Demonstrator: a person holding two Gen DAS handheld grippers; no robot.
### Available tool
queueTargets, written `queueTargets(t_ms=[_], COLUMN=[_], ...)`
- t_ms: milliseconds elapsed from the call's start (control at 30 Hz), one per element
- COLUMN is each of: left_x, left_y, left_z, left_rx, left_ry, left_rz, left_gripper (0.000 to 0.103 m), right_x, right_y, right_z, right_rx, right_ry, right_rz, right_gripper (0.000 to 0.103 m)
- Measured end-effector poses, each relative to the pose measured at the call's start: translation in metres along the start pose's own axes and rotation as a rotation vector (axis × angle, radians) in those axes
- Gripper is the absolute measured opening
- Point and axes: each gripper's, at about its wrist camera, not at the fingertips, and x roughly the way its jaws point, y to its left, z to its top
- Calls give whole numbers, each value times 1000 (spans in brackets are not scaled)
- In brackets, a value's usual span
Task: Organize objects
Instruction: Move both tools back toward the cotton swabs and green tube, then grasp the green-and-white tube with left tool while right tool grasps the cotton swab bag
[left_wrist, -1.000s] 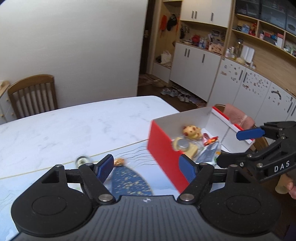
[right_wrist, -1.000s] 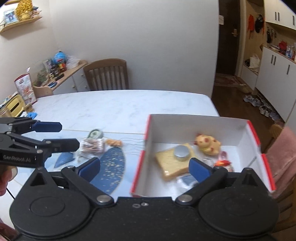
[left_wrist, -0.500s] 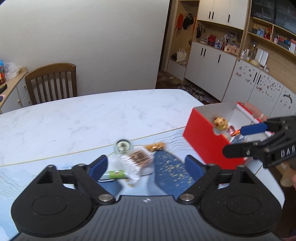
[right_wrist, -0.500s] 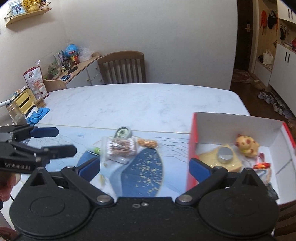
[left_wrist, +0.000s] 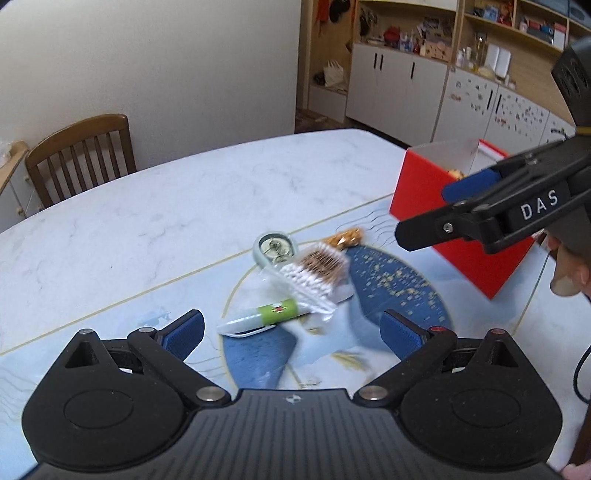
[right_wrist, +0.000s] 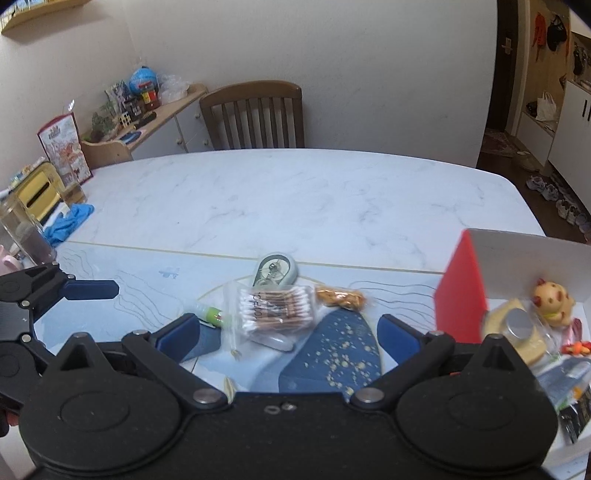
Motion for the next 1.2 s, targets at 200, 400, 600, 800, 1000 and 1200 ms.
queueTargets(t_ms=[200, 400, 600, 800, 1000, 1200], left_x=[24, 47, 68, 86, 99, 109], left_y=[20, 29, 32, 36, 42, 48], left_z=[-4, -8, -8, -8, -6, -5], left_rx=[21, 82, 167, 234, 294, 300], left_ry=[15, 28, 36, 39, 44, 51], left_rz=[-15, -43, -86, -150, -214, -279], left_gripper=[102, 102, 102, 102, 102, 101], right_x=[29, 54, 77, 96, 108, 116], right_y=[9, 14, 18, 14, 10, 8], right_z=[7, 10, 11, 12, 14, 15], right_rx=[-8, -23, -37, -30, -30, -29], right_ry=[33, 81, 127, 166, 189, 208], right_rz=[-1, -2, -14, -9, 13, 30], right_gripper=[103, 103, 103, 103, 103, 103])
